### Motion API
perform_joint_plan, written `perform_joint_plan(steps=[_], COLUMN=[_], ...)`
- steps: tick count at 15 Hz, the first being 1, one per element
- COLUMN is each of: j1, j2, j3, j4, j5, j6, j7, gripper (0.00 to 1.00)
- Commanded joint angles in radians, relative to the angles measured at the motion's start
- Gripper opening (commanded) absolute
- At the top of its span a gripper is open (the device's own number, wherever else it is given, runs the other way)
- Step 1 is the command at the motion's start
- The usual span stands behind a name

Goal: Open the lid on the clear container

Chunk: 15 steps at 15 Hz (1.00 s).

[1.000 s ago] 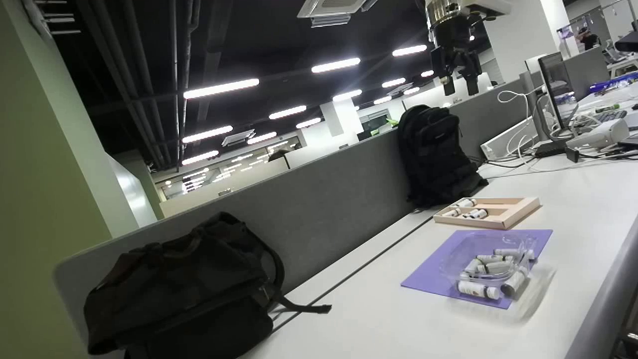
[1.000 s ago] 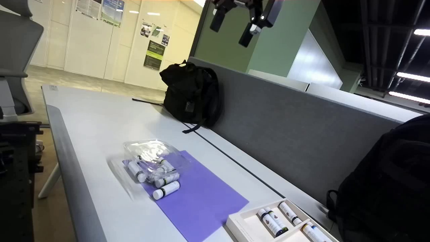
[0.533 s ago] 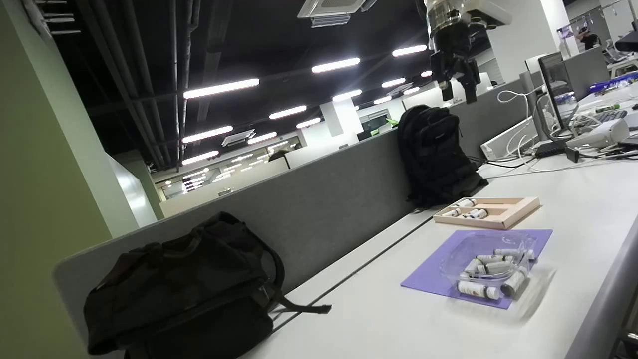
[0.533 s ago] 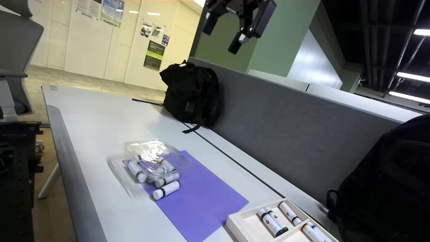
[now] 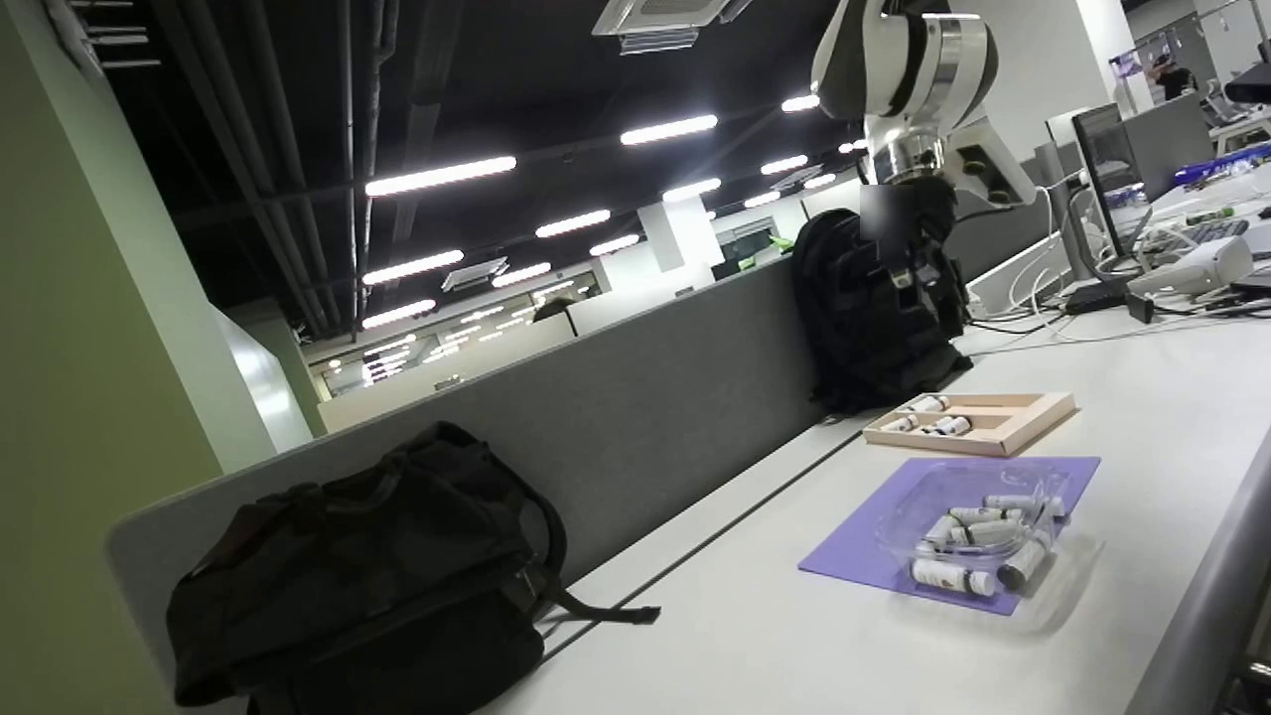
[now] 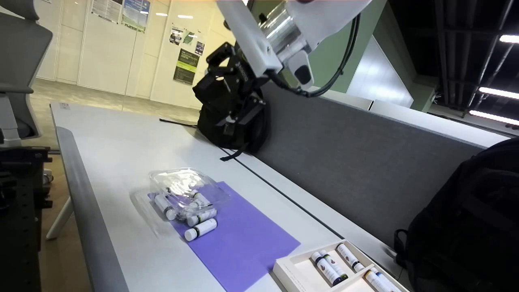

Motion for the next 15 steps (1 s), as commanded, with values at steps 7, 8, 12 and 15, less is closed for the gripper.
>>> perform_joint_plan(steps=[7, 8, 12, 15], j1=[-0.122, -0.134, -0.143, -0.176], j2=[0.284, 0.312, 0.34, 0.365], j3=[0.103, 0.107, 0.112, 0.113], j4=[0.023, 0.034, 0.061, 0.067], j5=[-0.011, -0.024, -0.036, -0.023], j6=[0.053, 0.057, 0.058, 0.052], j7=[-0.02, -0.002, 0.021, 0.04], gripper=[1.0, 1.0, 1.0, 1.0])
